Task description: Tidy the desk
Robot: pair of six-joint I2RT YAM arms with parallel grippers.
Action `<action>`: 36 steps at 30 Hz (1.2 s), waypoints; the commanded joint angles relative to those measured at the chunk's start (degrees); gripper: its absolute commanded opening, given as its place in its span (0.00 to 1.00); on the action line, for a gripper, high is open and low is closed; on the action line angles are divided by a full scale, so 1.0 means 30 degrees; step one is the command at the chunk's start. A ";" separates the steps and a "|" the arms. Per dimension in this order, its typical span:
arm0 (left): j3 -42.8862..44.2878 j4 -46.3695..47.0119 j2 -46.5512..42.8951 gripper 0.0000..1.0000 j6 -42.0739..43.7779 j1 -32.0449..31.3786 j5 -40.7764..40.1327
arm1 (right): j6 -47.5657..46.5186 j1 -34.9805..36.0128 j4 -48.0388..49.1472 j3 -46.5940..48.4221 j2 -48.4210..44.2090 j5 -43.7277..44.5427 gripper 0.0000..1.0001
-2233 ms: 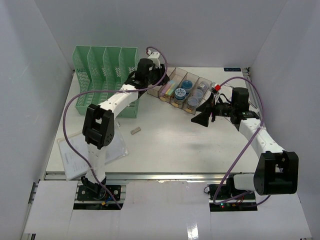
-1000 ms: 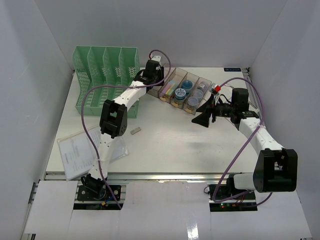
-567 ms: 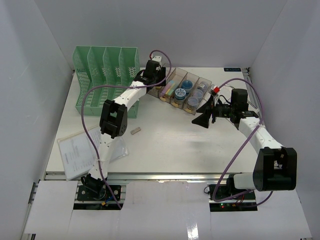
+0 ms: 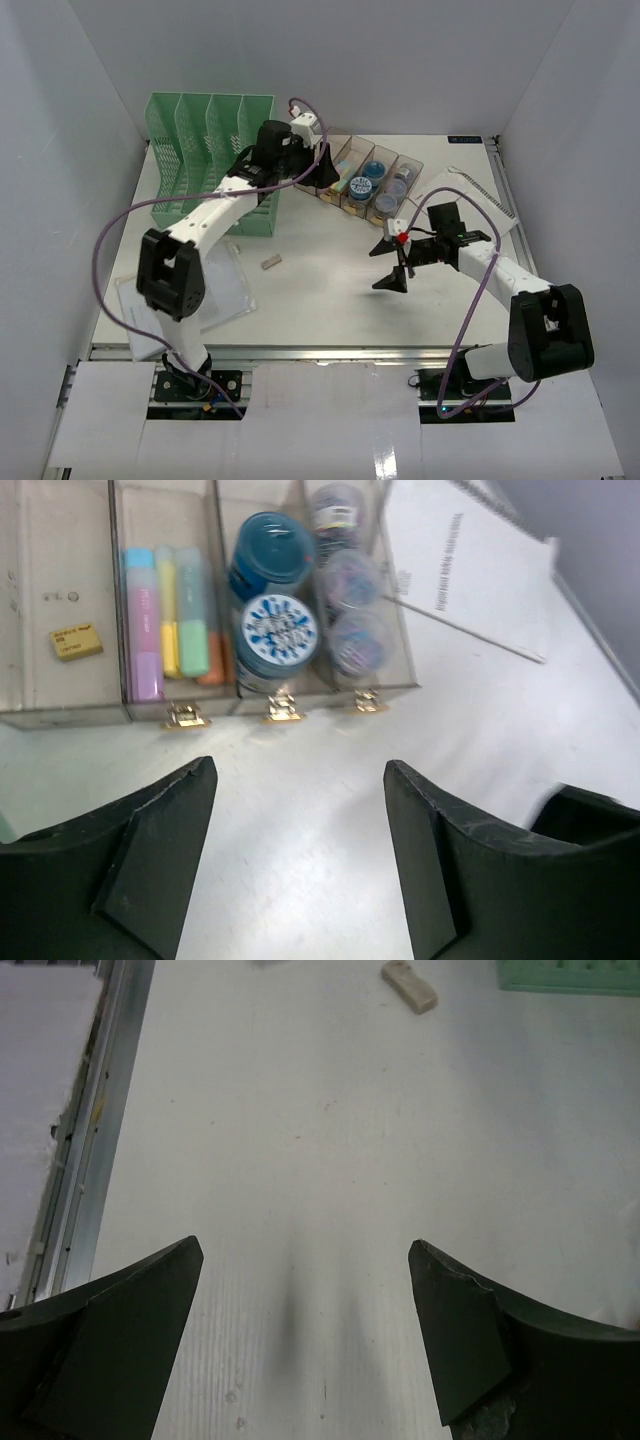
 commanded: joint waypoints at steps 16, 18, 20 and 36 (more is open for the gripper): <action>-1.9893 0.1294 -2.7057 0.86 0.2274 0.0419 -0.8182 | -0.4175 1.0549 -0.4545 1.4172 1.1065 0.8564 0.94; -2.0281 0.0811 -2.8821 0.87 0.2206 0.0432 -0.9472 | -0.2605 1.0676 -0.3887 1.5495 1.2540 0.8470 0.87; -2.0485 0.0649 -2.9851 0.87 0.2112 0.0425 -1.0318 | -0.1556 1.0817 -0.3189 1.6566 1.3599 0.8721 0.81; -2.0555 0.0739 -3.0001 0.90 0.2479 0.0423 -0.9921 | 0.1926 1.1165 -0.1305 2.0169 1.7848 0.9848 0.70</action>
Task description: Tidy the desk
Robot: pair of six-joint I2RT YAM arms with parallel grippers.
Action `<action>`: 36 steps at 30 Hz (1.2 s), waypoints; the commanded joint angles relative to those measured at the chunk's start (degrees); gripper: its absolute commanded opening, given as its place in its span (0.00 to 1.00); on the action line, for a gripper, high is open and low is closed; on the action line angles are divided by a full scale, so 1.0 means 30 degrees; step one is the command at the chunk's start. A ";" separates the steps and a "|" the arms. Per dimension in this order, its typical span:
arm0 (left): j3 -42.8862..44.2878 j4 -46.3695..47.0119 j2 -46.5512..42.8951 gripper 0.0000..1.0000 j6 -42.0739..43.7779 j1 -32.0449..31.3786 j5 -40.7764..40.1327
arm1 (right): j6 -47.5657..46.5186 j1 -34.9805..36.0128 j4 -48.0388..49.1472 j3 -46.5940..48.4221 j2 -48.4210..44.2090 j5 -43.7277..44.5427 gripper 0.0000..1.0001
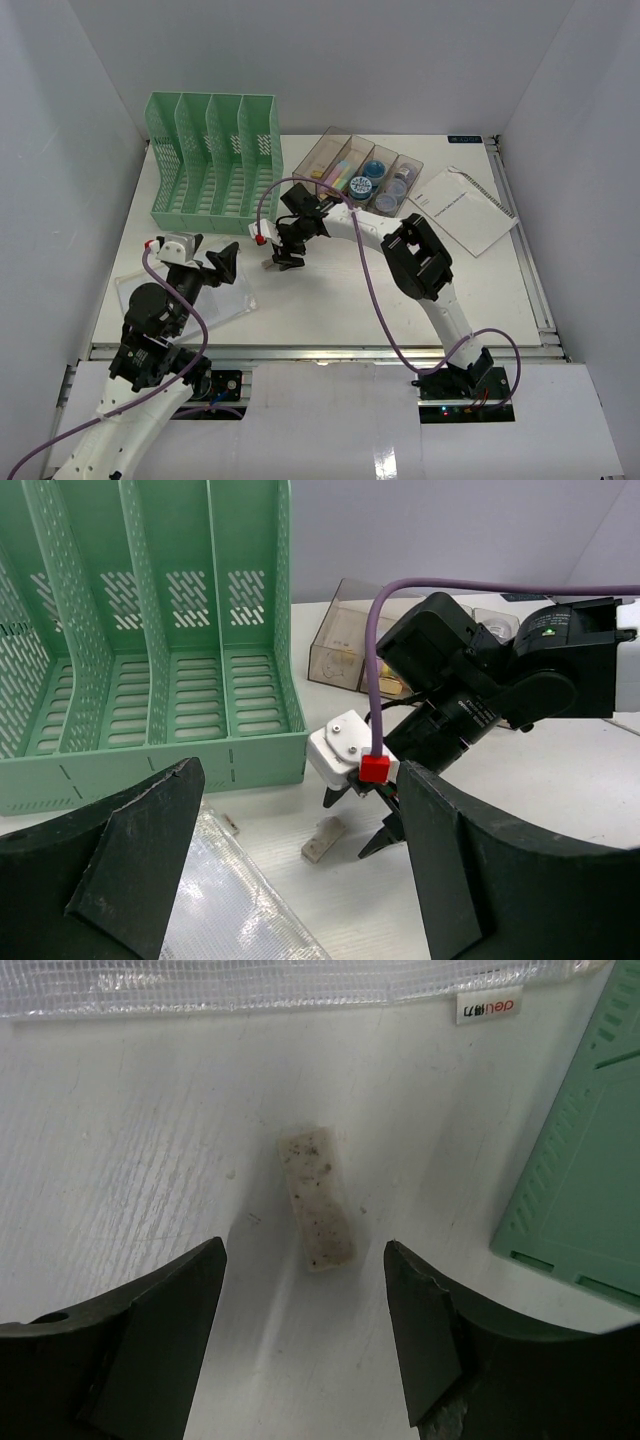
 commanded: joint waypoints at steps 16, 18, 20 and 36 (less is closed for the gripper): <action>-0.0348 0.0570 0.0085 0.90 0.0318 0.0060 0.2261 | 0.0790 0.0406 0.0464 -0.0878 -0.0253 -0.0520 0.32; -0.0537 0.0938 0.0234 0.92 0.0259 0.0089 0.3634 | 0.1052 0.0390 0.0458 -0.1552 -0.1024 -0.0489 0.26; -0.0684 0.1278 0.0515 0.95 0.0000 0.0090 0.5552 | 0.1414 0.0334 0.0424 -0.2118 -0.1861 -0.0511 0.20; -0.3326 1.4301 0.9409 0.94 -1.4381 0.0060 0.9472 | 0.7934 -0.6653 0.4225 -1.2964 -1.3656 -0.4533 0.08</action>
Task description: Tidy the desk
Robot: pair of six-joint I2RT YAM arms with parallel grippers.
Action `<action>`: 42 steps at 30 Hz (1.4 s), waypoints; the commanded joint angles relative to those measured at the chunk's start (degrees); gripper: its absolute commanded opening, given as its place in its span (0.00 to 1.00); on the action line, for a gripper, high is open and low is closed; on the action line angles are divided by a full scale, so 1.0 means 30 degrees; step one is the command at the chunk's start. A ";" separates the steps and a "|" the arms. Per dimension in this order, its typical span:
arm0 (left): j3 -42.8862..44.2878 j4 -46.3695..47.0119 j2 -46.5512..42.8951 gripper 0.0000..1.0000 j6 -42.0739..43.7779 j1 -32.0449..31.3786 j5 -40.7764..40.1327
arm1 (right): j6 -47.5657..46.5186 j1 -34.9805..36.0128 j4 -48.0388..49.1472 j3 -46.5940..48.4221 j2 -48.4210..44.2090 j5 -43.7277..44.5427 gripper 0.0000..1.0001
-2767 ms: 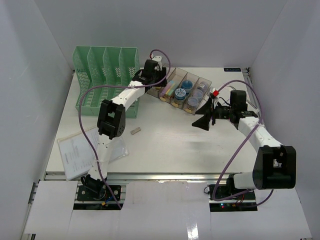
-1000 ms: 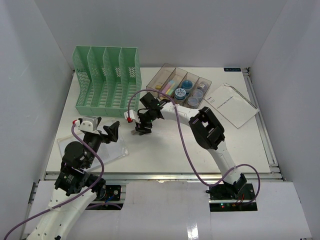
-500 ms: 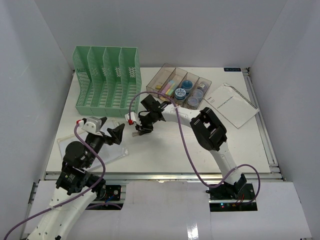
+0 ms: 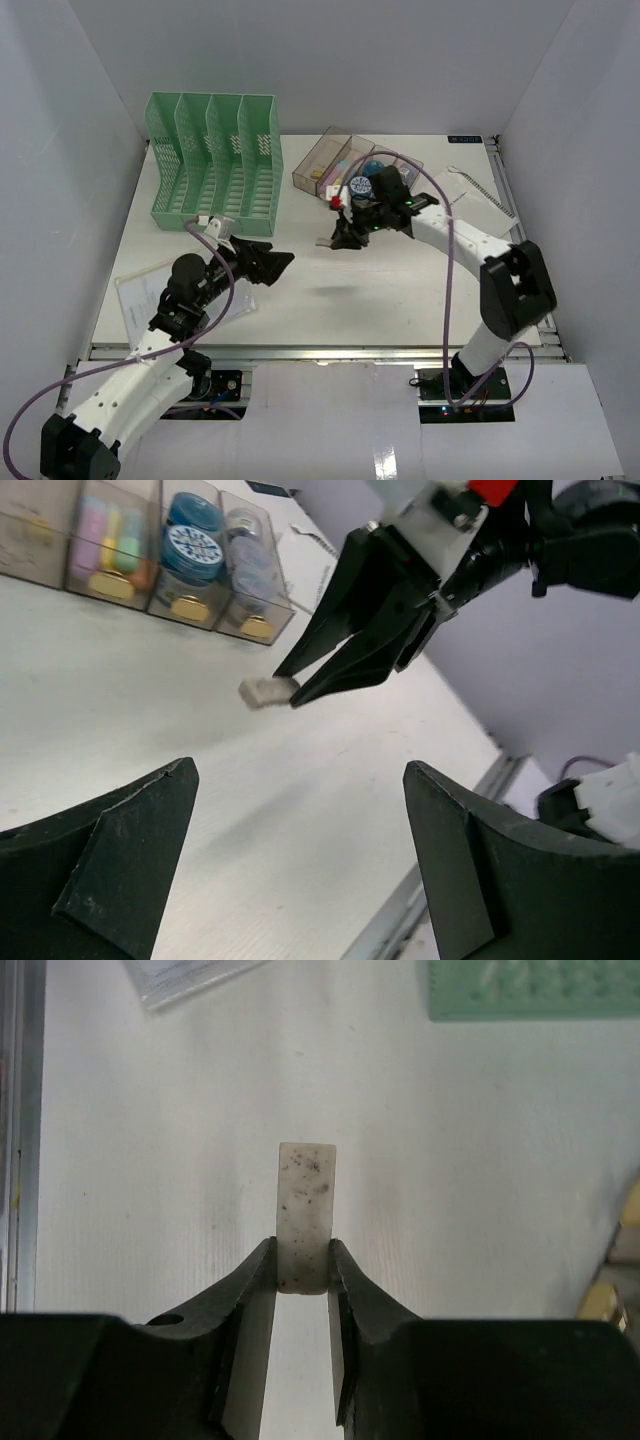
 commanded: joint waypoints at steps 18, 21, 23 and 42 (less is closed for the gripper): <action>0.4917 0.9510 1.4045 0.71 -1.3681 -0.3976 -0.4706 | 0.9129 -0.3165 0.9618 -0.7028 -0.6082 -0.0043 0.08; 0.5037 0.9753 1.4642 0.66 -1.3956 -0.4296 -0.5230 | 0.9305 -0.3179 1.0024 -0.7358 -0.6317 0.0003 0.09; 0.5211 0.9604 1.4914 0.64 -1.3982 -0.4497 -0.5314 | 0.9420 -0.3210 1.0268 -0.7614 -0.6521 0.0058 0.09; 0.6767 0.8435 1.6745 0.55 -1.3562 -0.5613 -0.5956 | 0.9843 -0.3765 1.1142 -0.8228 -0.7270 -0.0192 0.10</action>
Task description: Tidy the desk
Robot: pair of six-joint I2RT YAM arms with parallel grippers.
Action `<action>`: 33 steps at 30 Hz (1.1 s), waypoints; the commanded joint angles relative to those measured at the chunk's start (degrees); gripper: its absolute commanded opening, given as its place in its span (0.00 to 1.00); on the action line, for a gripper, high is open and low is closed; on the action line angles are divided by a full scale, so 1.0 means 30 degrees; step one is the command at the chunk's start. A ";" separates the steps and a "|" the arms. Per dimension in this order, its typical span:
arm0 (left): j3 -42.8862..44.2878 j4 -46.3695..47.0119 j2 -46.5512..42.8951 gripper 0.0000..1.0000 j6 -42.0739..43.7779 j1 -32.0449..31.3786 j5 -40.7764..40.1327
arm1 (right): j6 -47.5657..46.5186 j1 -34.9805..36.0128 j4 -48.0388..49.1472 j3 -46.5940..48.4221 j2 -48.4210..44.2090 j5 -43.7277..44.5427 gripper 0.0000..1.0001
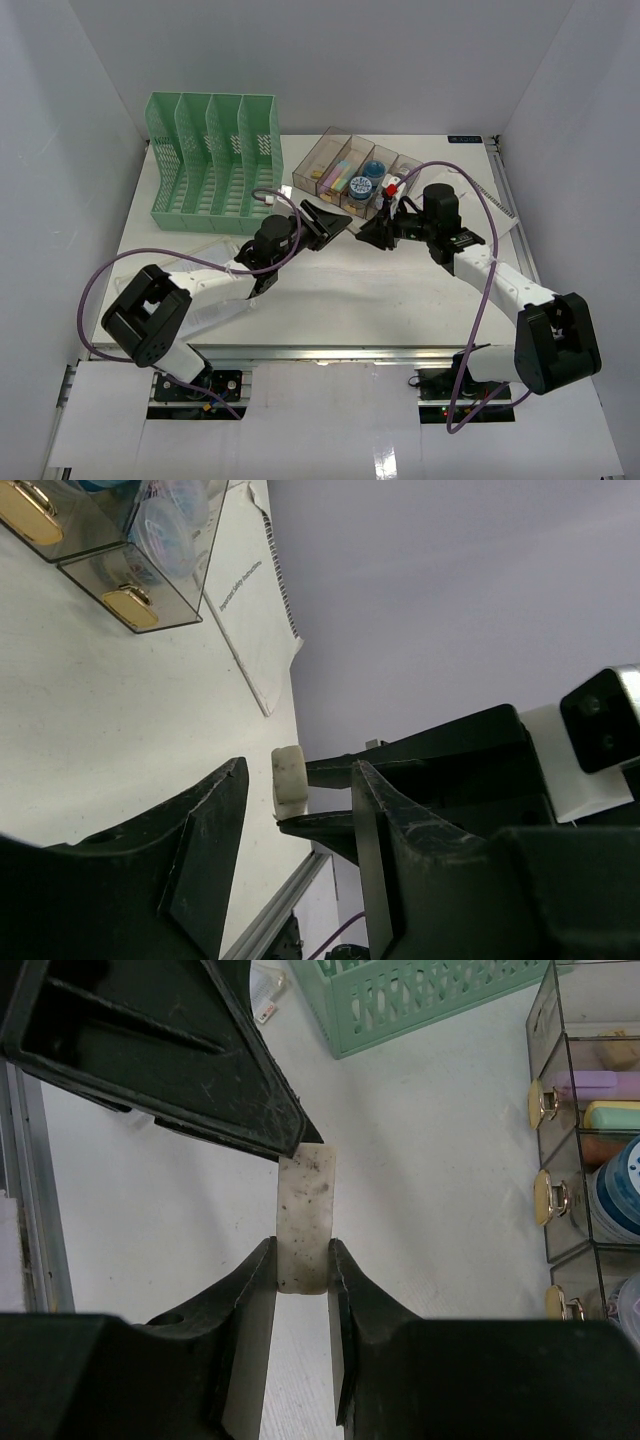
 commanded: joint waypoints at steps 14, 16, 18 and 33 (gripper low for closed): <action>0.1577 0.0195 0.1600 0.32 0.0556 -0.0795 -0.0393 | 0.0002 -0.0101 0.1071 -0.0251 -0.0632 -0.0381 0.12; 0.1551 0.0245 0.1570 0.28 0.0614 -0.0795 -0.0393 | -0.0053 -0.0101 0.1043 -0.0252 -0.0607 -0.0431 0.12; 0.1486 0.0267 0.1527 0.21 0.0721 -0.0795 -0.0393 | -0.0096 -0.0101 0.1071 -0.0280 -0.0607 -0.0423 0.15; 0.3186 -0.4823 0.0747 0.00 0.6690 0.1406 -0.1226 | -0.1425 -0.1433 -0.0273 -0.0001 -0.1269 -0.0294 0.90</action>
